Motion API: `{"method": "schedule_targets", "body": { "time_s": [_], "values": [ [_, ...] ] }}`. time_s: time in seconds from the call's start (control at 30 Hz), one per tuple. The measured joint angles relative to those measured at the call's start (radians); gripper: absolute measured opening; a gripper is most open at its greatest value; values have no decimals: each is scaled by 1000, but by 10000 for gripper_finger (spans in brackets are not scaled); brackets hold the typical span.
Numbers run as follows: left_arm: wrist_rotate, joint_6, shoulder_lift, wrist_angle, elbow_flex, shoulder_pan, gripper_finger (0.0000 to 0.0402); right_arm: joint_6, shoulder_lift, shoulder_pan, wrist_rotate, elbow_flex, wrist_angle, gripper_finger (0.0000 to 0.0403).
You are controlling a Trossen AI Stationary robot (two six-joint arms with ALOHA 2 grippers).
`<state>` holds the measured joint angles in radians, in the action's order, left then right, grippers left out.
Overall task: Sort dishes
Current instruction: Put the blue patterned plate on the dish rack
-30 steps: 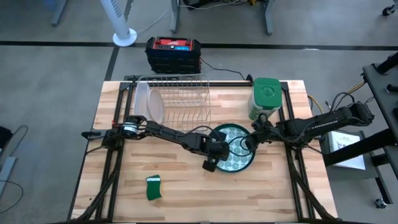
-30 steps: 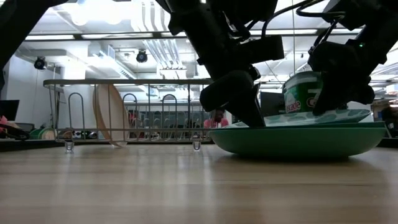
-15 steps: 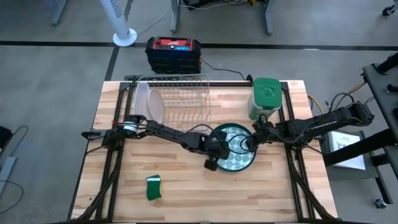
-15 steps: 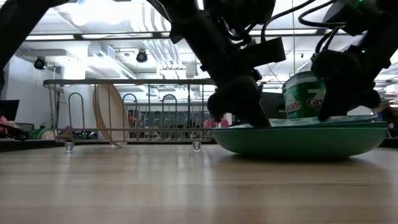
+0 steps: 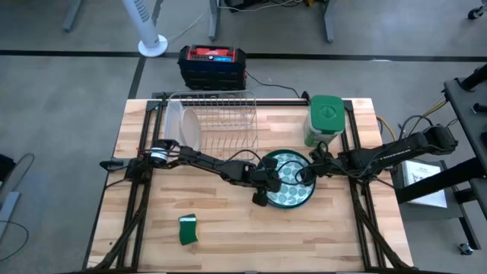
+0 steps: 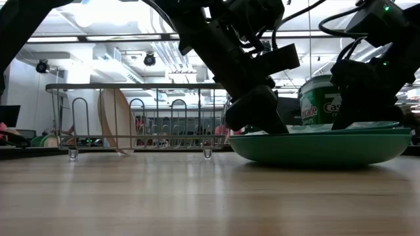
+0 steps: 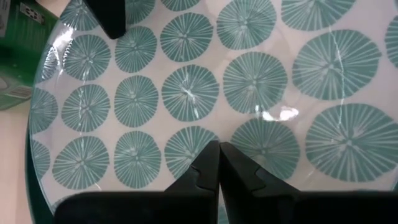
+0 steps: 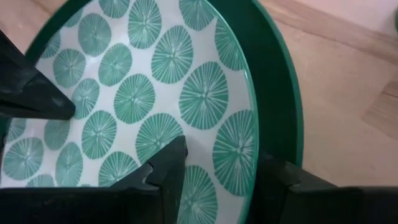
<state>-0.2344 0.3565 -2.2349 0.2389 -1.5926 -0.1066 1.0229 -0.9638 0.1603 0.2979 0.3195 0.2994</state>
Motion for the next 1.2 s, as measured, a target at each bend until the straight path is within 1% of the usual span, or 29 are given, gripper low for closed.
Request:
{"method": "schedule_targets", "body": {
  "time_s": [0.13, 0.37, 0.6, 0.73, 0.9, 1.2],
  "values": [
    [0, 1, 0, -11, 1, 0, 0, 0, 1, -2, 11, -6, -9, 115],
    [2, 1, 1, -14, 2, 0, 0, -10, 7, -3, 35, -1, -22, 38],
    [9, 1, 9, -30, 2, 0, 0, -41, 58, -3, 25, -2, -11, 32],
    [17, 2, 29, -27, 2, 0, 0, -43, 112, -1, 22, -1, 1, 8],
    [15, 31, 42, -28, 2, 1, 0, -43, 167, -1, 17, 0, 41, 2],
    [10, 29, 45, -20, 2, 1, 0, -32, 175, -1, -18, 0, 63, 0]
  ]
}}
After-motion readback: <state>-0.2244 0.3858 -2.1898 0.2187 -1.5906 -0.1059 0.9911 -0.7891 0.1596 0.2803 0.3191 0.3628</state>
